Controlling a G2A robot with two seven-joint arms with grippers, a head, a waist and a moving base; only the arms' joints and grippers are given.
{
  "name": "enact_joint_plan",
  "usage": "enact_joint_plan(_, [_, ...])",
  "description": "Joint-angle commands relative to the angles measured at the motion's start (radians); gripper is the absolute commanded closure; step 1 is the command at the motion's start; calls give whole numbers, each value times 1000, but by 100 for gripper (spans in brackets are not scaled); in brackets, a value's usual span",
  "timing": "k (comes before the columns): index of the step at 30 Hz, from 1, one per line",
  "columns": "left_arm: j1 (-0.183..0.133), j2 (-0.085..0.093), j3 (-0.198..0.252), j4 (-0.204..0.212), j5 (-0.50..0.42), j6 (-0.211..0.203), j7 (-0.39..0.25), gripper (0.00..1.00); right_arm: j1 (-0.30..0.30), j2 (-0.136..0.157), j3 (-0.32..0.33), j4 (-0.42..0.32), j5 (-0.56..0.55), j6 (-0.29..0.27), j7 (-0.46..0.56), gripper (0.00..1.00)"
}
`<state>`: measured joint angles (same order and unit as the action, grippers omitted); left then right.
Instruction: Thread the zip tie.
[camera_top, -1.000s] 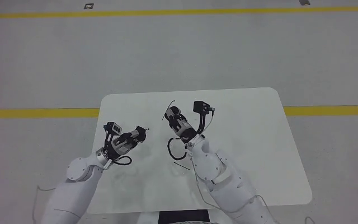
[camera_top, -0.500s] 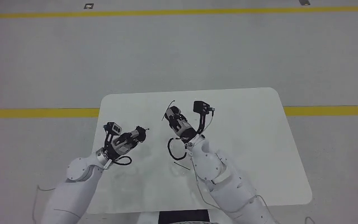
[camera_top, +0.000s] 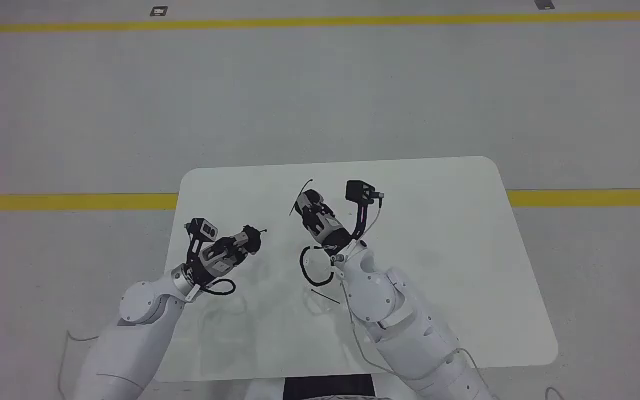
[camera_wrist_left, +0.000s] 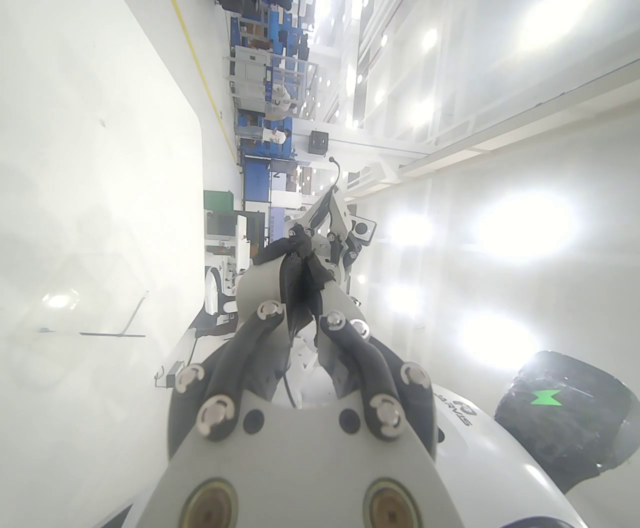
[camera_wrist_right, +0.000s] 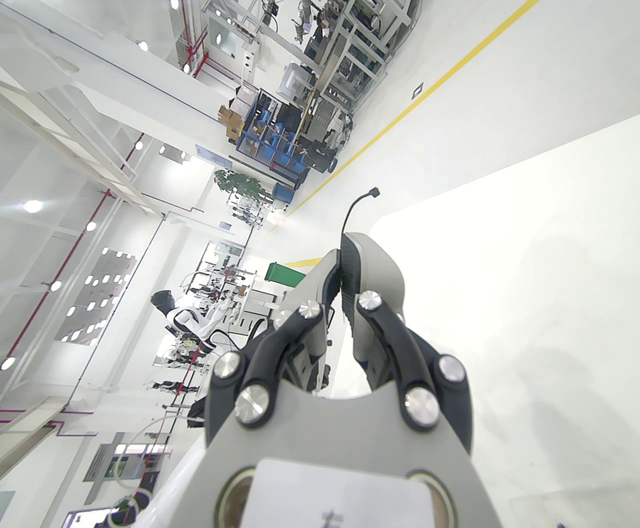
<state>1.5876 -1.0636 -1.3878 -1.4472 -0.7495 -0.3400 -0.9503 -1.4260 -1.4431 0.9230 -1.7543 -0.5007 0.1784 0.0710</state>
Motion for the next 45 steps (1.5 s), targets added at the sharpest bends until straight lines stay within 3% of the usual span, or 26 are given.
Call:
enact_joint_plan(1, [0, 0, 0, 0, 0, 0, 0, 100, 0, 0, 0, 0, 0, 0, 0, 100])
enact_joint_plan(5, [-4, -3, 14, -6, -6, 11, 24, 100, 0, 0, 0, 0, 0, 0, 0, 100])
enact_joint_plan(14, [-64, -22, 58, 59, 3, 0, 41, 100, 0, 0, 0, 0, 0, 0, 0, 100])
enact_joint_plan(29, [-166, -77, 120, 166, -32, 0, -50, 100, 0, 0, 0, 0, 0, 0, 0, 100])
enact_joint_plan(42, [-170, -79, 121, 170, -33, 0, -54, 100, 0, 0, 0, 1, -3, -1, -1, 100])
enact_joint_plan(45, [-170, -79, 121, 170, -33, 0, -54, 100, 0, 4, -11, 15, -88, -22, -8, 100])
